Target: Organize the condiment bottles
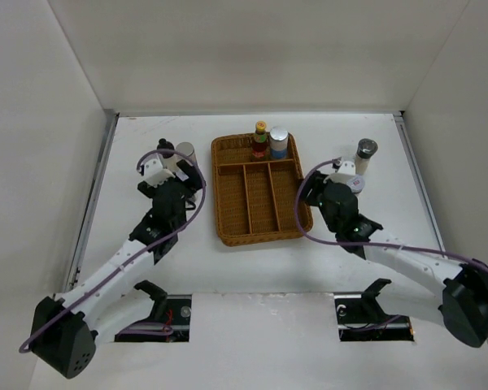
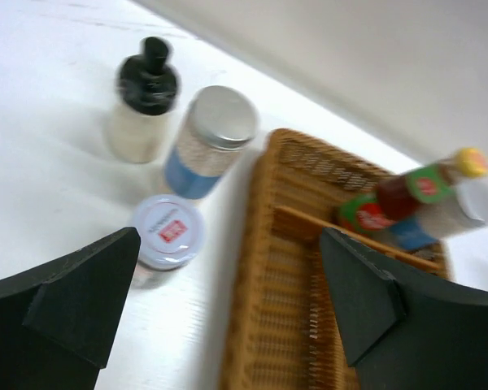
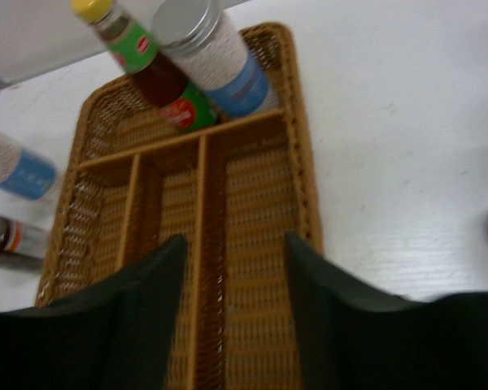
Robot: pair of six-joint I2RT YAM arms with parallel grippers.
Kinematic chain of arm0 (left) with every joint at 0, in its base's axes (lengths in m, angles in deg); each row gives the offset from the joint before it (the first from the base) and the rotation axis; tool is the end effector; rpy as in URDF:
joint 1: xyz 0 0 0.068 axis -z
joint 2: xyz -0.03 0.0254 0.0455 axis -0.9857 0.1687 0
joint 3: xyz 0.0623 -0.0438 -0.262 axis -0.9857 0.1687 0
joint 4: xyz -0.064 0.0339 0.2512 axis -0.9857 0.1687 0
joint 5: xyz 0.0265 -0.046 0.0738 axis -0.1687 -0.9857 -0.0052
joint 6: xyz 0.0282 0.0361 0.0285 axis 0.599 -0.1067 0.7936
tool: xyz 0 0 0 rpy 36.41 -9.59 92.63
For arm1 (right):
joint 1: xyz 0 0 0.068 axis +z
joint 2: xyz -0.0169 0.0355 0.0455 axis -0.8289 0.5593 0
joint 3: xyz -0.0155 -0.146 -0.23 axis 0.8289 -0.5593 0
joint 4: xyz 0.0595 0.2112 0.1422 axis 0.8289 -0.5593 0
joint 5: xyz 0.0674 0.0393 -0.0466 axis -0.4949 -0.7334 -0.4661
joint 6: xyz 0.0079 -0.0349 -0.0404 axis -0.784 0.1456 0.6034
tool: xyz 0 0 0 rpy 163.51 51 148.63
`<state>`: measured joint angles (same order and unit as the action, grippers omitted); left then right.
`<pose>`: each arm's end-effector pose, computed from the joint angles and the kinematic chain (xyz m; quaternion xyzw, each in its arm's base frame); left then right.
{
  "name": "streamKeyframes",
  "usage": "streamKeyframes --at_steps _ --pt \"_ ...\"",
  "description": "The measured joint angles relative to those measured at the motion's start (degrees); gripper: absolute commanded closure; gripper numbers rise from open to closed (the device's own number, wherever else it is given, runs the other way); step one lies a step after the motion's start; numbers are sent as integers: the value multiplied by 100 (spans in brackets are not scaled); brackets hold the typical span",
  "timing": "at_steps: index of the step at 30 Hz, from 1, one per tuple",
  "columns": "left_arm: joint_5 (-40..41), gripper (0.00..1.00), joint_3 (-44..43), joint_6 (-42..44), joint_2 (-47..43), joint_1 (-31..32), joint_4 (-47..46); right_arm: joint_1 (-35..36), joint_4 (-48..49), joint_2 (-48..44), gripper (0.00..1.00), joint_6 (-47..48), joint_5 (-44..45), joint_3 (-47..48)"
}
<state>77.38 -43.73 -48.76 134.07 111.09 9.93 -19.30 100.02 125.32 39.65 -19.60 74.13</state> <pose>0.1881 -0.0855 0.2775 -0.2354 0.7148 -0.0996 0.6509 0.2114 0.1371 0.2545 0.0854 0.7717 0.1627 0.6089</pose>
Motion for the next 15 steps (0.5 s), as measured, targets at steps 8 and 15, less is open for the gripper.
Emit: streamKeyframes --at_steps 8,15 --pt "-127 6 -1480 214 1930 -743 688 426 144 -472 12 -254 -57 -678" --pt "-660 8 -2710 632 3449 -1276 715 297 302 -616 10 -317 -254 -870"
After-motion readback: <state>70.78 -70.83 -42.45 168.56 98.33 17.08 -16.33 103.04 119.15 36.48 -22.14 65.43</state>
